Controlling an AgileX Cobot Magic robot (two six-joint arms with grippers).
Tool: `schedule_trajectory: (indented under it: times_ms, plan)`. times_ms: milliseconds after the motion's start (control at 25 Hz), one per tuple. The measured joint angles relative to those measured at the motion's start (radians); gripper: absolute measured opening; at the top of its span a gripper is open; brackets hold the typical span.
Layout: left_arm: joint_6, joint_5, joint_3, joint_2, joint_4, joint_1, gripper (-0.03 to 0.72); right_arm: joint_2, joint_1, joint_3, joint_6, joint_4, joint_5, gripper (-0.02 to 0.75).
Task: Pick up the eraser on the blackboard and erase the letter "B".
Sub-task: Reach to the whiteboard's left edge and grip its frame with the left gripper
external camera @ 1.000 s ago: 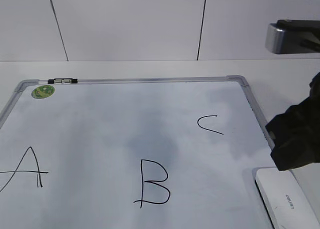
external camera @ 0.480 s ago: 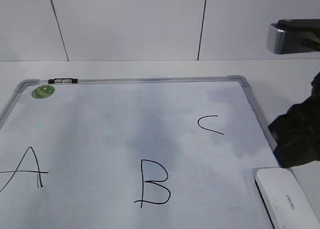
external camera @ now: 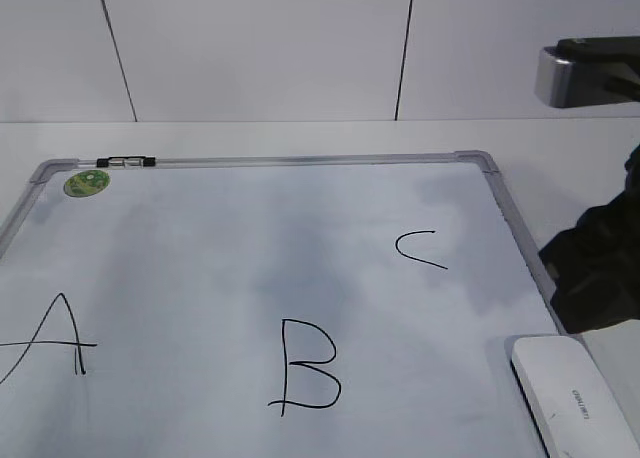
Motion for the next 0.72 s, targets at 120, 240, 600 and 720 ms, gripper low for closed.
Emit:
schedule_trajectory:
  times_ms: [120,240,600,720]
  plan:
    - [0.004,0.000,0.000,0.019,-0.004,0.000,0.239,0.000,0.000,0.000,0.000,-0.002,0.000,0.214]
    - [0.005,0.000,0.000,0.024,-0.010,0.000,0.239,0.000,0.000,0.000,-0.001,-0.002,0.000,0.214]
    - [0.024,-0.006,0.000,0.024,-0.016,-0.004,0.239,0.000,0.000,0.000,-0.001,-0.002,0.000,0.214]
    - [0.026,-0.006,0.000,0.024,-0.016,-0.004,0.239,0.000,0.000,0.000,-0.001,-0.002,0.000,0.214]
